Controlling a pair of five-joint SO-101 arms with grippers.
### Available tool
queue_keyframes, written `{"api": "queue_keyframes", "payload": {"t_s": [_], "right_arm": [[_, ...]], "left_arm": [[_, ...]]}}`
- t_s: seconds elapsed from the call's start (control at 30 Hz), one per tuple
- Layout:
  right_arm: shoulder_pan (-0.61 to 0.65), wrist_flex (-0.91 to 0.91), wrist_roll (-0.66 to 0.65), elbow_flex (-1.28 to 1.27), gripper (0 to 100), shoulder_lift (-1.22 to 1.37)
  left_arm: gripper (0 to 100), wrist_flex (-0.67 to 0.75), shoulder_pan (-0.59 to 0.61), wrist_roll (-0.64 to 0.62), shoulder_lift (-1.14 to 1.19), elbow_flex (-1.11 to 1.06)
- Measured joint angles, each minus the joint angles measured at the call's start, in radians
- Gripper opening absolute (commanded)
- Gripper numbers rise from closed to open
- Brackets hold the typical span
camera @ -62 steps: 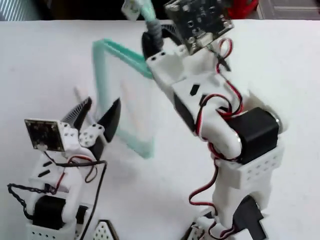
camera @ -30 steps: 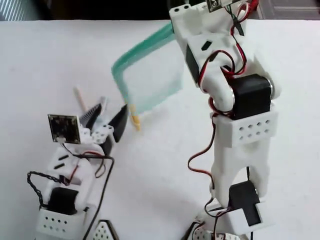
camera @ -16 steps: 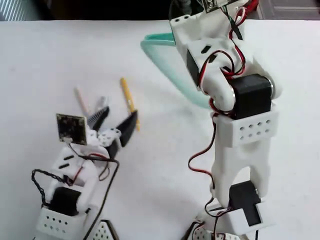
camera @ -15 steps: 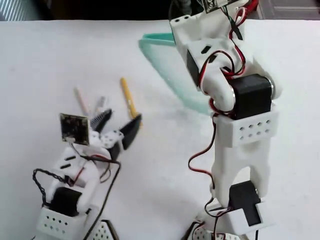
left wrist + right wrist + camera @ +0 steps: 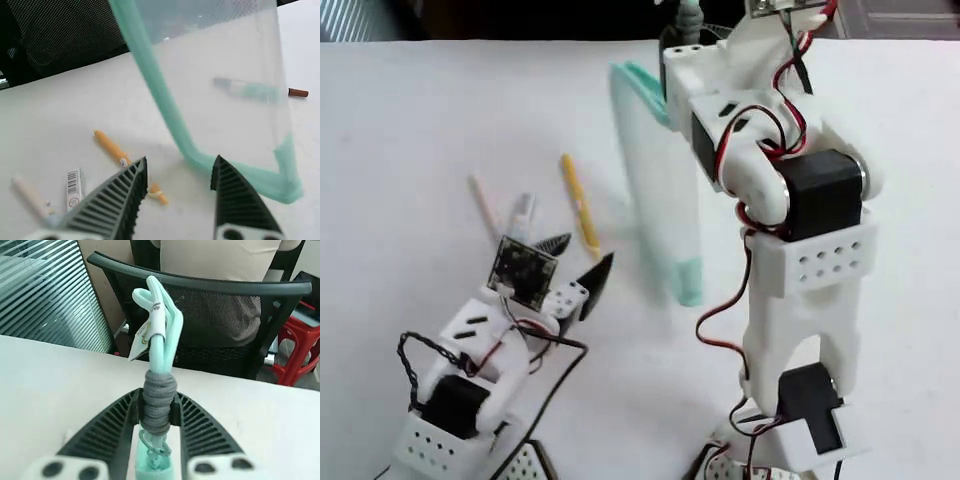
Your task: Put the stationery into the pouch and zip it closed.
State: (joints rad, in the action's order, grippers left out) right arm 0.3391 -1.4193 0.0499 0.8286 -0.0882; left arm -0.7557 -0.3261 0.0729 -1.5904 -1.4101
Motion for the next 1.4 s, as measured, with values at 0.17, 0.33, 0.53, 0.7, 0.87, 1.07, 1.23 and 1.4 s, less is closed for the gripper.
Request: {"api": "queue_keyframes", "payload": {"t_s": [0.17, 0.33, 0.53, 0.7, 0.87, 1.07, 1.23, 1.4], "right_arm": [[0.008, -0.078, 0.158, 0.000, 1.8, -0.049], [0.064, -0.089, 0.196, 0.000, 2.0, -0.054], [0.100, -0.017, 0.196, -0.015, 1.8, -0.054], [0.091, 0.083, 0.196, -0.075, 1.8, -0.008], [0.058, 0.140, 0.227, -0.097, 1.8, 0.049], [0.064, 0.140, 0.238, -0.097, 1.8, 0.051], [0.061, 0.135, 0.206, -0.097, 1.8, 0.020], [0.074, 0.101, 0.115, -0.097, 1.8, -0.046]], "left_arm": [[21, 0.017, 0.000, 0.000, 0.176, 0.077], [32, 0.060, 0.029, -0.048, 0.459, 0.189], [35, -0.046, 0.052, -0.190, 0.632, 0.321], [35, -0.098, 0.069, -0.206, 0.634, 0.367], [35, -0.100, 0.133, -0.206, 0.560, 0.373], [35, -0.103, 0.161, -0.206, 0.367, 0.307], [35, -0.094, 0.160, -0.206, 0.287, 0.264], [35, -0.091, 0.166, -0.206, 0.278, 0.261]]}}
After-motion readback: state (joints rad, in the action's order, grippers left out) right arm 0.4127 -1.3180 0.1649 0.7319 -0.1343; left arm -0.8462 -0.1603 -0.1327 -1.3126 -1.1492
